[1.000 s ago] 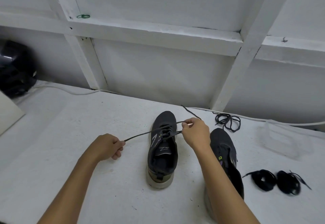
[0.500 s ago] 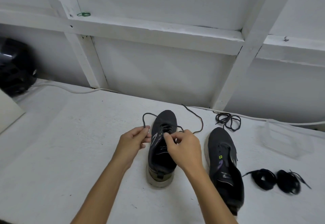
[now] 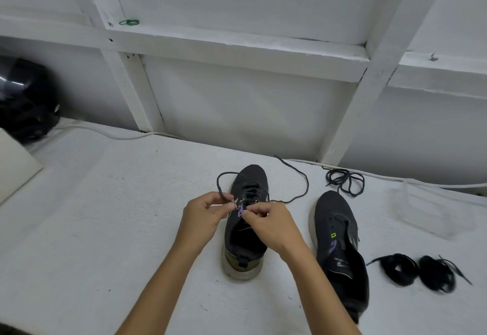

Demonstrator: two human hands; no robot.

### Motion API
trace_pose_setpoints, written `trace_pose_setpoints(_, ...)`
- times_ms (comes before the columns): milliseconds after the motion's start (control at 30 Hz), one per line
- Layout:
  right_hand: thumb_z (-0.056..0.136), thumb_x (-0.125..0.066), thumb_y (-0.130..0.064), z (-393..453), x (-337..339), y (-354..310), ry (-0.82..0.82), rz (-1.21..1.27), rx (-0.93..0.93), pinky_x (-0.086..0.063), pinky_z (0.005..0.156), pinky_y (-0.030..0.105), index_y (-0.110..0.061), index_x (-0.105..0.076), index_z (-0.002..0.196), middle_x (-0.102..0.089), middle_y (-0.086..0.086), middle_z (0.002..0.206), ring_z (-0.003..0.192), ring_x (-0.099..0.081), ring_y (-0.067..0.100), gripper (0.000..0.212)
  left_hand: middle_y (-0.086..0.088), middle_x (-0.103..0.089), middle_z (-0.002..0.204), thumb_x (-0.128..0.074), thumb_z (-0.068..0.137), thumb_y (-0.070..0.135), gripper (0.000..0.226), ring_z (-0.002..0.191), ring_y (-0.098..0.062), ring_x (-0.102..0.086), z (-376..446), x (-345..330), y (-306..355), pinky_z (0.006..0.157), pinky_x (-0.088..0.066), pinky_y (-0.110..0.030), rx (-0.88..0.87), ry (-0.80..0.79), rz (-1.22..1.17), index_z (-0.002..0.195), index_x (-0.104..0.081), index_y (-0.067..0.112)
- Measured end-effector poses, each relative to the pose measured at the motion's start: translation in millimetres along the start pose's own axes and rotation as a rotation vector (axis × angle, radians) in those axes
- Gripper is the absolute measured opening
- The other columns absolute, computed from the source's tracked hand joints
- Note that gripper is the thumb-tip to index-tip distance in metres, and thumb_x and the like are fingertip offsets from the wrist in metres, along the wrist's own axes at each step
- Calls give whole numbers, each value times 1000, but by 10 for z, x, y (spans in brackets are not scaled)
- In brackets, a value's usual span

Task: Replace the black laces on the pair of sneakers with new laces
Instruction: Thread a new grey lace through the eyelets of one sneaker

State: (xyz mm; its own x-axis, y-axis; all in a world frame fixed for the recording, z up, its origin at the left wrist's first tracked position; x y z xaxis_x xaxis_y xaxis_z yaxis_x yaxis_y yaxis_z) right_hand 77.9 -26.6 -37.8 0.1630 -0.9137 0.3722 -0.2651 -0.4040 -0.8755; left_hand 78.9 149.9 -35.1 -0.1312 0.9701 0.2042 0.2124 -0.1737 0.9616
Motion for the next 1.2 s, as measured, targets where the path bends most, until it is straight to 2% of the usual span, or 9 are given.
trace_pose_setpoints(267,90,-71,-32,17,6,27,-7,30,10,-44,63,20,-28,-80,85,-56,-10,59,57,-49,4,12,13,-76,86,-78,83,11,12,85,-1,-71,-1,-19,90,73,-50,-8,-75,-1,68,87,-76,21)
trace_pose_setpoints(500,90,-72,-35,17,-4,29,-6,61,15,-47,68,24,-30,-80,83,-59,-8,62,63,-54,6,12,14,-76,85,-78,83,10,12,86,0,-71,-58,-17,116,75,-51,-8,-122,-12,81,86,-76,22)
trace_pose_setpoints(633,91,-70,-34,0,2,15,-13,70,16,-51,72,25,-32,-80,84,-72,2,78,70,-60,8,12,14,-76,85,-78,83,8,14,85,0,-71,-63,-31,148,75,-51,-8,-147,-21,85,87,-76,21)
trace_pose_setpoints(700,92,-66,-28,-12,10,15,-27,66,9,-52,73,24,-33,-80,86,-73,-1,81,72,-63,11,17,14,-76,84,-78,82,7,14,84,1,-71,-66,-25,157,75,-50,-7,-159,-26,96,87,-76,19)
trace_pose_setpoints(800,92,-61,-19,-11,2,32,-44,52,-4,-53,74,24,-37,-80,87,-72,-6,77,73,-64,10,27,13,-76,83,-78,82,4,14,84,0,-72,-71,-20,171,77,-51,-8,-193,-32,142,88,-78,16)
trace_pose_setpoints(933,91,-65,-20,3,-24,42,-52,45,15,-45,64,20,-36,-80,85,-55,-11,58,58,-50,4,22,14,-76,81,-80,82,8,14,83,-1,-72,-48,1,186,79,-54,-14,-234,-35,229,87,-79,20)
trace_pose_setpoints(1067,89,-73,-27,19,-4,37,-35,29,57,-44,64,18,-34,-80,92,-53,-12,60,57,-50,1,10,15,-75,80,-80,81,8,14,82,2,-71,-20,-38,261,75,-52,-10,-253,-68,263,87,-79,21)
trace_pose_setpoints(1200,89,-74,-27,28,-7,19,-15,-22,93,-41,61,13,-32,-80,92,-52,-12,60,55,-49,-1,8,13,-76,82,-78,82,6,17,83,-1,-72,-11,-100,244,81,-56,-16,-243,-107,239,88,-79,22)
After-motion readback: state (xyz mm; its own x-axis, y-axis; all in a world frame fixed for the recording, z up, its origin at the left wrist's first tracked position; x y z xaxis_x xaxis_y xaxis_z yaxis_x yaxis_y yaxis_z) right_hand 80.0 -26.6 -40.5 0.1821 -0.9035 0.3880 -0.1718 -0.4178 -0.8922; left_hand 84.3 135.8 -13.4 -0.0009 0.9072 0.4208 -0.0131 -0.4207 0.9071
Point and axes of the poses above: each hand's wrist, its own z-axis towards the middle knuckle, its own x-axis out of the back of the hand, y = z × x, the point moved 9 cm from there along z, towards the middle knuckle
